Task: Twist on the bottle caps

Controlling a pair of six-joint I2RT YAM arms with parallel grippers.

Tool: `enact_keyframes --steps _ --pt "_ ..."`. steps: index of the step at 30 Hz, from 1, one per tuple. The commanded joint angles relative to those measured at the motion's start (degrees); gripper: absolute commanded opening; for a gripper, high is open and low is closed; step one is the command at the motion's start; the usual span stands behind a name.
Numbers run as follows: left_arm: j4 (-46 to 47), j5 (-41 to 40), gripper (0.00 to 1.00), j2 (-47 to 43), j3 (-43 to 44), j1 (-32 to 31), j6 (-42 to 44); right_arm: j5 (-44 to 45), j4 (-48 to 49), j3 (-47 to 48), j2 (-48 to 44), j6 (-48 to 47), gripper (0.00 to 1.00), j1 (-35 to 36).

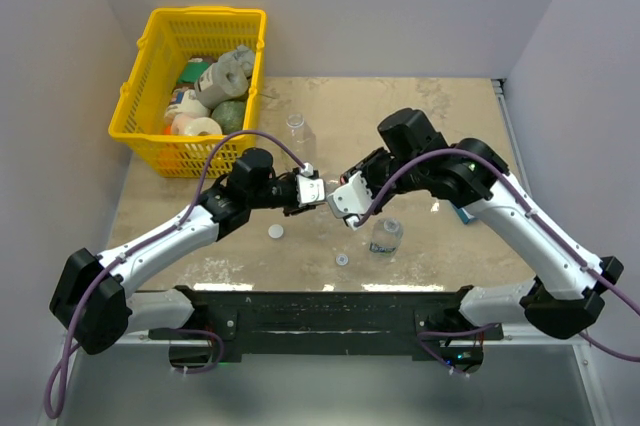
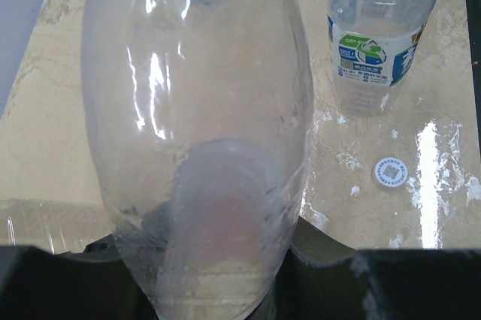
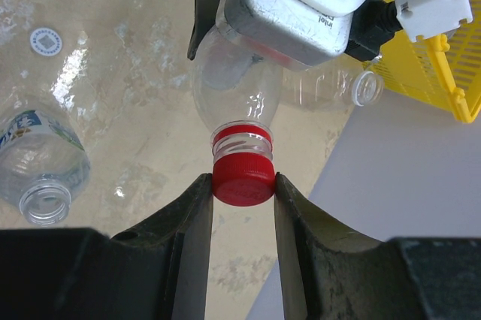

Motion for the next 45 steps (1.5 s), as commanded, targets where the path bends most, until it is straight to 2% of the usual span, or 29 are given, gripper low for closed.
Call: enact_keyframes --steps 1,9,16,19,24,31,36,39,45 --pt "6.94 4.24 0.0 -0.65 1.16 -0.46 0.54 -1.4 4.92 -1.23 0.16 -1.89 0.0 0.77" --pt "6.15 1.52 0.0 -1.35 0.19 -0.55 6.16 -1.75 1.32 3.6 4.29 2.58 0.0 0.77" --pt "9.84 2.04 0.0 -1.27 0.02 -0.55 3.18 -2.1 2.19 3.61 5.53 6.18 0.0 0.77" --pt "13.0 0.55 0.0 -1.44 -1.03 -0.55 0.46 -1.14 3.33 5.36 7.46 12.93 0.0 0.77" --pt "21.25 -3.49 0.0 -2.76 -4.2 -0.63 -6.13 0.79 2.99 12.47 12.46 31.04 0.0 0.77" --pt "33.21 -10.25 0.0 -3.64 -9.82 -1.16 -10.01 2.73 -5.79 27.06 23.09 48.35 0.0 0.68" --pt "43.74 -15.17 0.0 -4.17 -15.08 -2.3 -11.85 0.27 -14.5 36.99 30.66 55.14 0.0 0.68" --pt "48.85 -18.78 0.0 -4.61 -17.29 -2.92 -14.4 0.8 -15.83 37.54 31.9 59.36 0.0 0.68" --pt "47.12 -20.37 0.0 -5.48 -18.34 -3.01 -18.01 0.8 -13.11 36.47 28.74 59.19 0.0 -1.68"
